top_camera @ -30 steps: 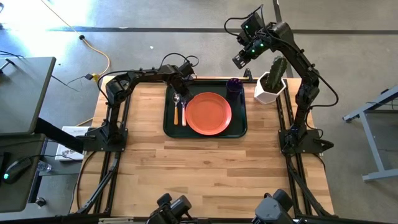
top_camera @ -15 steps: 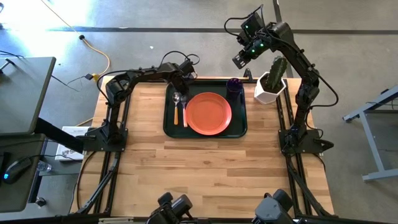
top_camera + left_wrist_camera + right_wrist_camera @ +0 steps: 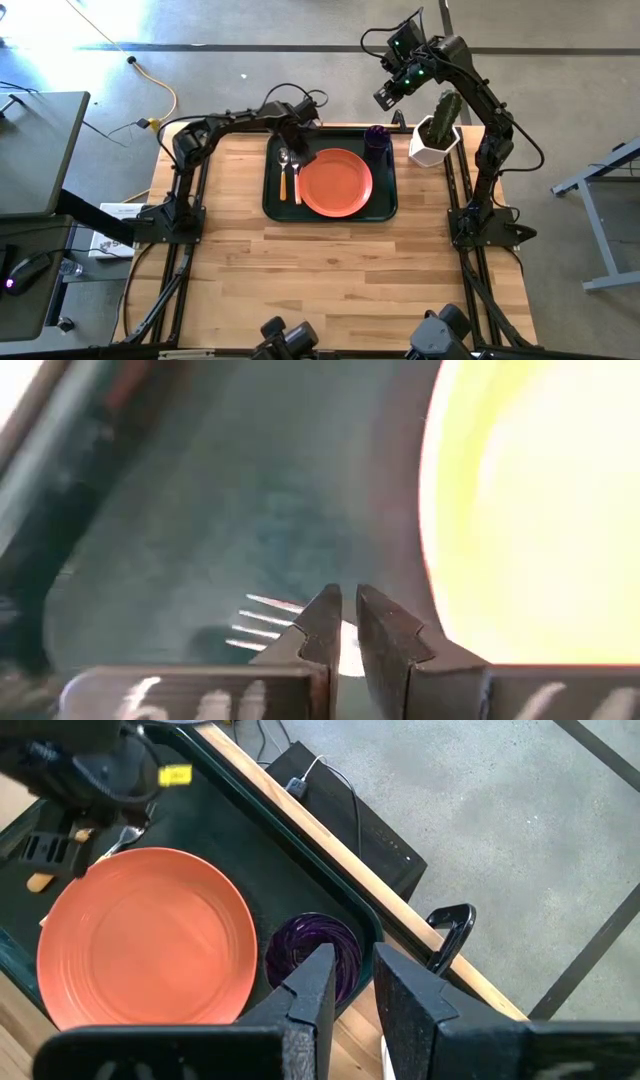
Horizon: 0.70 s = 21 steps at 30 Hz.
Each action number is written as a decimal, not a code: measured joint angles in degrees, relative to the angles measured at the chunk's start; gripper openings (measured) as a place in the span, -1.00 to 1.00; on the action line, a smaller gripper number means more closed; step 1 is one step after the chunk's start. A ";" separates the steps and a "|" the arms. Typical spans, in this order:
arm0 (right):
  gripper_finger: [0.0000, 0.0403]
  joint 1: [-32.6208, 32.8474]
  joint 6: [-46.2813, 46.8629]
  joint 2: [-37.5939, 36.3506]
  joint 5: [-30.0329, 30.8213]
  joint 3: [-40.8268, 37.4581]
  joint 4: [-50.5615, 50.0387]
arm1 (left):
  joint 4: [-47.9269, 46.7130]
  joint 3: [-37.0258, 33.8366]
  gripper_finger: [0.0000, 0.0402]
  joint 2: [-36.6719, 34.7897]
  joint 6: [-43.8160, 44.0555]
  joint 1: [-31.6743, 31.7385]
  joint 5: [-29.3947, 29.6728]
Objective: Pick and place plate/cup/fork/spoon on tray
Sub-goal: Adjust the light orange fork
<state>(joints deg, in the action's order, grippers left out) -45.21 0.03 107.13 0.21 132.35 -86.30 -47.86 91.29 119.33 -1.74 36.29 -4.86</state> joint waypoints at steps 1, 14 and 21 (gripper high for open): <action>-0.68 0.00 -0.01 0.00 0.00 0.00 0.00 | -0.13 -0.05 -0.87 0.00 -0.02 -0.47 0.04; -0.68 -0.01 -0.28 0.01 -0.01 0.00 -0.01 | -2.74 -0.03 -0.87 -0.66 0.70 -1.81 6.24; -0.68 -0.02 -0.26 0.00 0.00 0.00 -0.02 | -11.96 -0.01 -0.87 -5.75 6.24 -1.62 4.74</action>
<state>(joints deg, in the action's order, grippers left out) -45.23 -0.23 107.13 0.21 132.35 -86.32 -59.82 91.29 113.58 4.50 34.67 -0.13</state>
